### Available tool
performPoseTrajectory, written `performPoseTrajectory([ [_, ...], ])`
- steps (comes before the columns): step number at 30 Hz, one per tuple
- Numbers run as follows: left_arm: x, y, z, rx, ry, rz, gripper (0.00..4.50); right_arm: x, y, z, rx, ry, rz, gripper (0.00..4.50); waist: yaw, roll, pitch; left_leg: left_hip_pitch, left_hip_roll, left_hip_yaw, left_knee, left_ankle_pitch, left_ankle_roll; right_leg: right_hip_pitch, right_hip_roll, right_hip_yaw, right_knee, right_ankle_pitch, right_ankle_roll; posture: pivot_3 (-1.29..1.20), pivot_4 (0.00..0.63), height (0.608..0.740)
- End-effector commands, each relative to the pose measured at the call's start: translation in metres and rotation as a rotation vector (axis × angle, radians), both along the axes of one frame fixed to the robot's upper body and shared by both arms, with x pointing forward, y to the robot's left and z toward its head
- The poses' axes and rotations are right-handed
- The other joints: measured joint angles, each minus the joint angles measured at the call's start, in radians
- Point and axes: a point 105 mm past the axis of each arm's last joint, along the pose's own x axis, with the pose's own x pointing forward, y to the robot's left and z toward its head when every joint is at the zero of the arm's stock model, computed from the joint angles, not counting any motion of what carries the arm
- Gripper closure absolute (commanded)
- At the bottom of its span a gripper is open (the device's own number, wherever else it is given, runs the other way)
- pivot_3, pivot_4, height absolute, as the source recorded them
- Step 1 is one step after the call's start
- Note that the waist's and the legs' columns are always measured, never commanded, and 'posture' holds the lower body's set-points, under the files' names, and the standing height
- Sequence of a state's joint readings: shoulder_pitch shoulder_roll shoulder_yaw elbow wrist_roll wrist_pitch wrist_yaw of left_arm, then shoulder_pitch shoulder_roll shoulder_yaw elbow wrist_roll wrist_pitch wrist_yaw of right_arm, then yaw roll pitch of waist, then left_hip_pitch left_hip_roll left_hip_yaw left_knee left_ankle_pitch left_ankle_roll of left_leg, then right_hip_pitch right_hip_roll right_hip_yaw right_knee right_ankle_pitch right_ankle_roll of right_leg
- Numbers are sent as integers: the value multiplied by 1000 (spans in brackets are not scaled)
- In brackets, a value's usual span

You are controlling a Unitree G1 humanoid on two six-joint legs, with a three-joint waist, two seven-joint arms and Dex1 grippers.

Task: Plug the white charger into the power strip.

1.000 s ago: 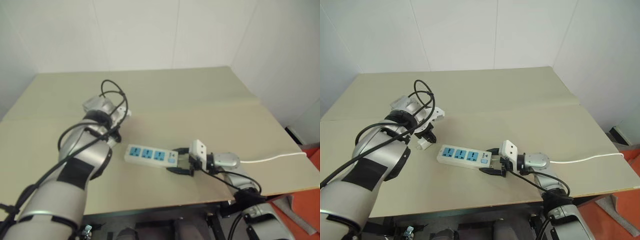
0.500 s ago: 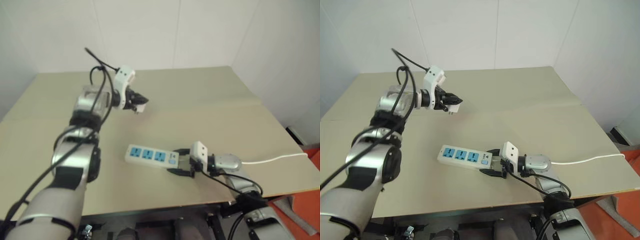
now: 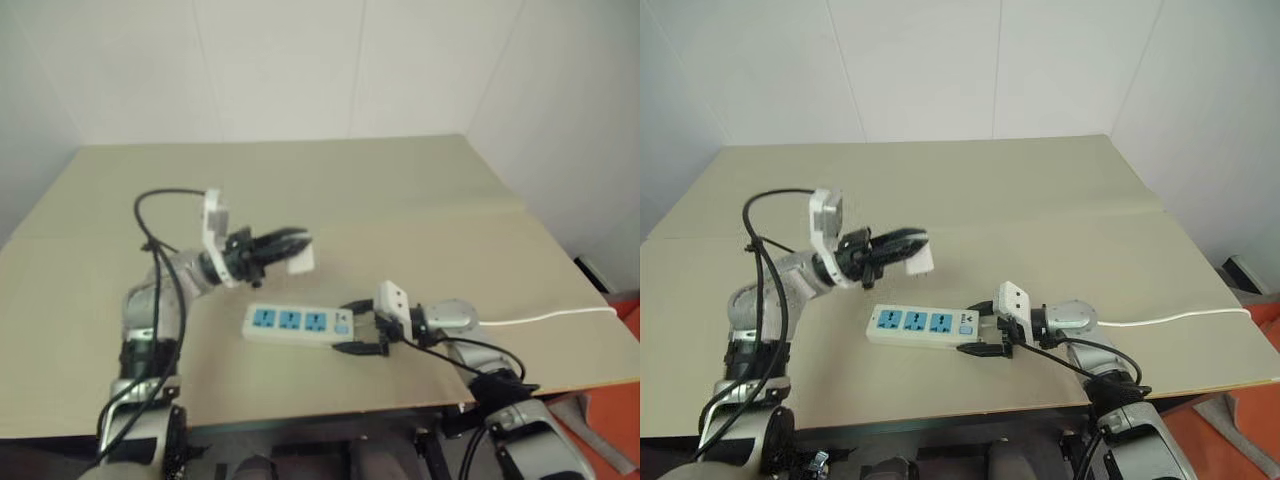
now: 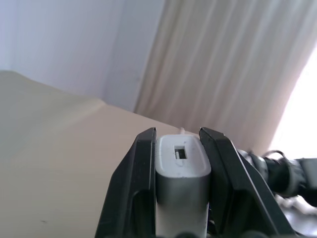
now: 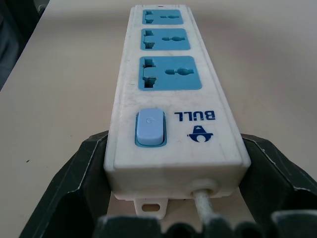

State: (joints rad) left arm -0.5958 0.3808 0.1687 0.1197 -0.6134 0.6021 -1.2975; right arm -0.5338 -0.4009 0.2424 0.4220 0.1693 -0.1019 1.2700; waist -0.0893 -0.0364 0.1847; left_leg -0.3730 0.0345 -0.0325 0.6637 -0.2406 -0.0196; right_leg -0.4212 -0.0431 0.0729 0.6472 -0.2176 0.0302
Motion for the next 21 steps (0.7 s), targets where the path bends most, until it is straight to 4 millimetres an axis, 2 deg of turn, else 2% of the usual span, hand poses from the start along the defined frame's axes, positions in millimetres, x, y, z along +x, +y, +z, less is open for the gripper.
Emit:
performPoseTrajectory([
  [1, -18, -4, 5, -3, -70, -149, 3486, -5, 8, -13, -36, 33, 41, 1056, 0, 0, 0, 0, 0, 0, 0, 0, 0, 0, 0, 0, 0, 0, 0, 0, 150, 740],
  [5, -20, -10, -15, 27, -93, -192, 3486, -7, 11, -16, -36, 36, 47, 1056, -6, -1, -1, 2, 0, 0, 0, 0, 0, 2, 0, 0, 0, 0, 0, 0, 150, 740],
  [9, -21, -18, -25, 70, -152, -223, 3486, -11, 13, -19, -35, 36, 49, 1056, -8, -1, -1, 2, 0, 0, 0, 0, 0, 1, 1, 0, 0, 0, 0, 0, 150, 740],
  [14, -20, -22, -28, 29, -209, -235, 3486, -13, 12, -19, -36, 37, 49, 1056, -7, -1, -1, 1, 0, 0, 0, 0, 0, 1, 1, 0, 0, 0, 0, 0, 150, 740],
  [21, -14, -22, -43, 105, -231, -272, 3486, -14, 12, -18, -34, 33, 42, 1056, -7, -1, -1, 1, 0, 0, -1, 0, 0, 1, 1, 0, -1, 0, 0, 0, 150, 740],
])
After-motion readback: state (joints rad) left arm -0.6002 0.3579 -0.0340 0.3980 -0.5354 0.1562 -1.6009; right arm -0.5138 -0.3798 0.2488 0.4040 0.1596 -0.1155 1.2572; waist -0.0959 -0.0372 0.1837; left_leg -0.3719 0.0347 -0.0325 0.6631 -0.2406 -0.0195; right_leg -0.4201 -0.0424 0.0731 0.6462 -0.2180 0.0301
